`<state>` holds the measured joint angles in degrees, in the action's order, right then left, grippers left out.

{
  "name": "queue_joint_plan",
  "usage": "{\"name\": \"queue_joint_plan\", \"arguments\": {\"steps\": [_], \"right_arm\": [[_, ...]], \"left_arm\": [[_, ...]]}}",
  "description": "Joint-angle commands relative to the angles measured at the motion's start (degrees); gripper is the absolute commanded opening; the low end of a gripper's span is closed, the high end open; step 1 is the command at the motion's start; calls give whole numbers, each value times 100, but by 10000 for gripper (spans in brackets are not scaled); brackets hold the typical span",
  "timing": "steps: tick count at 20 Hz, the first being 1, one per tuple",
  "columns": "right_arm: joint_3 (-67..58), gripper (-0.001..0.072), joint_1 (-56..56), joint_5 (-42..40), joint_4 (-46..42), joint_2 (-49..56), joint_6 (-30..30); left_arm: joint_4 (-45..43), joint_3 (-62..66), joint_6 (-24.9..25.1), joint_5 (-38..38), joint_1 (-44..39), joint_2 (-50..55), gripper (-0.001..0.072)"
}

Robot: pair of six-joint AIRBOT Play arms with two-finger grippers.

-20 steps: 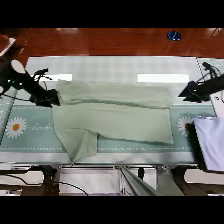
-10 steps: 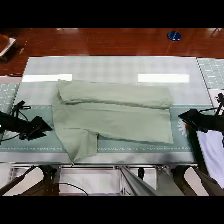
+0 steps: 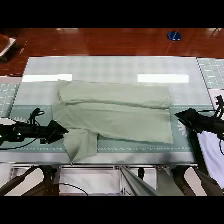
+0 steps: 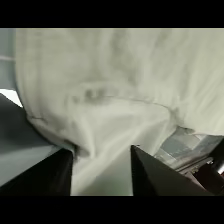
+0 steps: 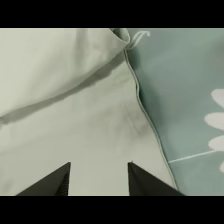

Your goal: Fold the shirts.

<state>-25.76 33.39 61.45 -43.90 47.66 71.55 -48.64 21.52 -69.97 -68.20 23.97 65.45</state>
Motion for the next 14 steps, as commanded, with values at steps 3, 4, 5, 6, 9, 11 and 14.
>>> {"name": "queue_joint_plan", "arguments": {"steps": [3, 4, 5, 6, 9, 11, 14], "right_arm": [[-511, 412, 308, 190, -1941, -9, 780], [-485, 412, 413, 627, -2369, -7, 1086], [-396, 412, 417, 1132, -2479, -7, 1252], [-256, 412, 411, 1631, -2404, -9, 1119], [236, 412, 411, 1886, -2339, -7, 984], [260, 412, 411, 1899, -2286, 96, 1025], [260, 412, 411, 1829, -2214, 518, 1023]], "left_arm": [[116, -144, 92, 433, -186, 127, 17], [114, -144, 96, 437, -186, 127, 17], [114, -144, 98, 463, -186, 127, 17], [116, -144, 96, 490, -186, 127, 17], [107, -146, 98, 520, -186, 127, 17], [109, -146, 94, 463, -186, 125, 17], [107, -146, 101, 468, -186, 127, 17]]}}
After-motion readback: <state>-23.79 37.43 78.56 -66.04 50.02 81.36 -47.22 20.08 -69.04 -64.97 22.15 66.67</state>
